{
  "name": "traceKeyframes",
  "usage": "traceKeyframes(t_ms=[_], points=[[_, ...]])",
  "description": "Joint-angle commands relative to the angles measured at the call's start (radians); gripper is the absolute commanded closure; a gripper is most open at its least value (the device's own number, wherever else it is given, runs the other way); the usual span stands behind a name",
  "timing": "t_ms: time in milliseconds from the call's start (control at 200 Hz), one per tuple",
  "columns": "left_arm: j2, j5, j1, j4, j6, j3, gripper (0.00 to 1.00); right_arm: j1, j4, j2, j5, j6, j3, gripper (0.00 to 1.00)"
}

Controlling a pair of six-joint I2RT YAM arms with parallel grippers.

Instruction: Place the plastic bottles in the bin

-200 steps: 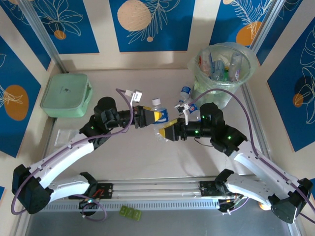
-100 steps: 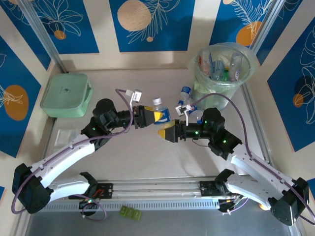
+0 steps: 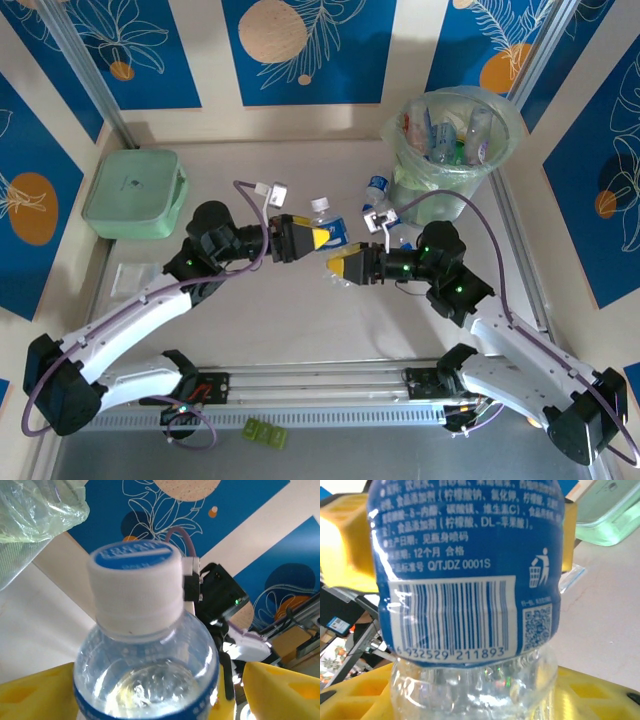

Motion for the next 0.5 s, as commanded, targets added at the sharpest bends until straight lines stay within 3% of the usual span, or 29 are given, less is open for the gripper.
traceKeyframes(t_ms=[0, 80, 145, 230, 325, 495], points=[[-0.07, -0.065, -0.009, -0.173, 0.117, 0.086, 0.1, -0.006, -0.237, -0.027, 0.114, -0.12, 0.126, 0.51], [-0.102, -0.203, -0.01, -0.421, 0.252, 0.164, 0.09, -0.012, -0.413, -0.027, 0.204, -0.209, 0.227, 0.55], [-0.132, -0.394, -0.009, -0.601, 0.342, 0.214, 0.09, -0.028, -0.54, -0.017, 0.284, -0.269, 0.318, 0.57], [-0.192, -0.582, -0.009, -0.686, 0.413, 0.203, 0.09, -0.067, -0.714, 0.029, 0.425, -0.329, 0.469, 0.57], [-0.215, -0.633, -0.009, -0.709, 0.473, 0.184, 0.1, -0.155, -0.89, 0.122, 0.54, -0.389, 0.647, 0.57], [-0.15, -0.59, -0.011, -0.756, 0.541, 0.201, 0.11, -0.298, -1.068, 0.286, 0.755, -0.497, 0.936, 0.58]])
